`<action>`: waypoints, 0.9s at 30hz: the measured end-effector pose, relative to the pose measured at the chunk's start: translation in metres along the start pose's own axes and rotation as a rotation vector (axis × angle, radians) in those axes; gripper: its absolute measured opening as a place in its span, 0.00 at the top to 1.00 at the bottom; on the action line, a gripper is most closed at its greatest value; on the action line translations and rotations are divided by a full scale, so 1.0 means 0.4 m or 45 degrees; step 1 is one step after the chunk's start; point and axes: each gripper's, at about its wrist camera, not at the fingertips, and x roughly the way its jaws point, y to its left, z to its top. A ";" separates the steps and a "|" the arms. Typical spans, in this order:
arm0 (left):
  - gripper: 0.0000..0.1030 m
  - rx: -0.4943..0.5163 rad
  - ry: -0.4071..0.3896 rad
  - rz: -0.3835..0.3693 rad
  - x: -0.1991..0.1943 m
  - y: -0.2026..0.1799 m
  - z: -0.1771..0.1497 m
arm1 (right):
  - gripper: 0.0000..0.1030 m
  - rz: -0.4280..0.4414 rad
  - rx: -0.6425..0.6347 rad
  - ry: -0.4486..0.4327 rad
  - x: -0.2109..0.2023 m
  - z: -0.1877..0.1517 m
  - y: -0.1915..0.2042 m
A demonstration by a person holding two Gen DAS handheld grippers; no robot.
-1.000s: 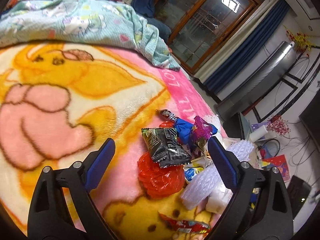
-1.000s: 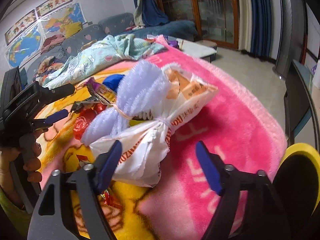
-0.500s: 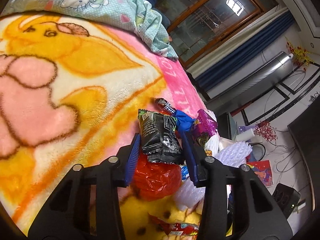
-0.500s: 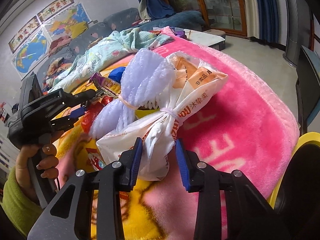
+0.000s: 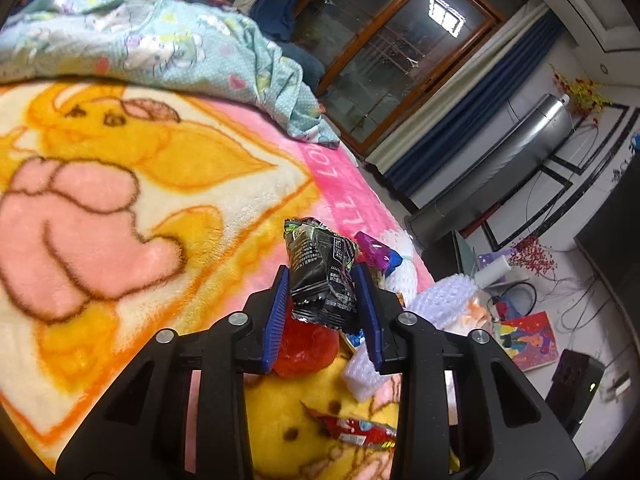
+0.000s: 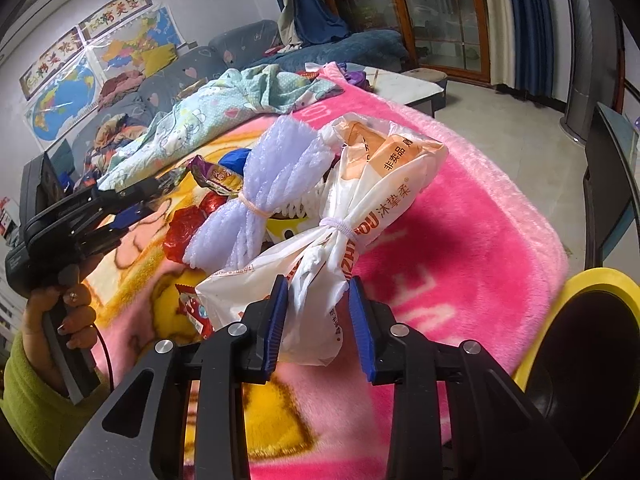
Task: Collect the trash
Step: 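Grasp the black snack wrapper with the left tool while the right tool grasps the white tied bag, then carry both items over the yellow bin and open both tools to drop them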
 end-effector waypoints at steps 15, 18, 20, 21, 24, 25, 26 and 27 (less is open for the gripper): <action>0.78 0.171 -0.079 -0.062 -0.097 -0.144 -0.041 | 0.72 -0.028 0.022 -0.127 -0.112 0.017 -0.041; 0.78 0.221 -0.075 -0.093 -0.104 -0.188 -0.057 | 0.72 -0.036 0.035 -0.144 -0.135 0.015 -0.053; 0.78 0.246 -0.064 -0.110 -0.102 -0.209 -0.066 | 0.72 -0.042 0.045 -0.152 -0.150 0.012 -0.061; 0.78 0.257 -0.058 -0.118 -0.100 -0.221 -0.072 | 0.72 -0.050 0.054 -0.158 -0.160 0.009 -0.068; 0.78 0.295 -0.040 -0.141 -0.093 -0.252 -0.090 | 0.72 -0.065 0.075 -0.173 -0.184 0.005 -0.086; 0.78 0.307 -0.032 -0.148 -0.090 -0.262 -0.096 | 0.72 -0.073 0.081 -0.180 -0.192 0.004 -0.092; 0.78 0.317 -0.024 -0.152 -0.086 -0.271 -0.101 | 0.72 -0.079 0.088 -0.186 -0.200 0.002 -0.097; 0.78 0.328 -0.017 -0.157 -0.082 -0.279 -0.106 | 0.72 -0.083 0.095 -0.190 -0.206 0.000 -0.102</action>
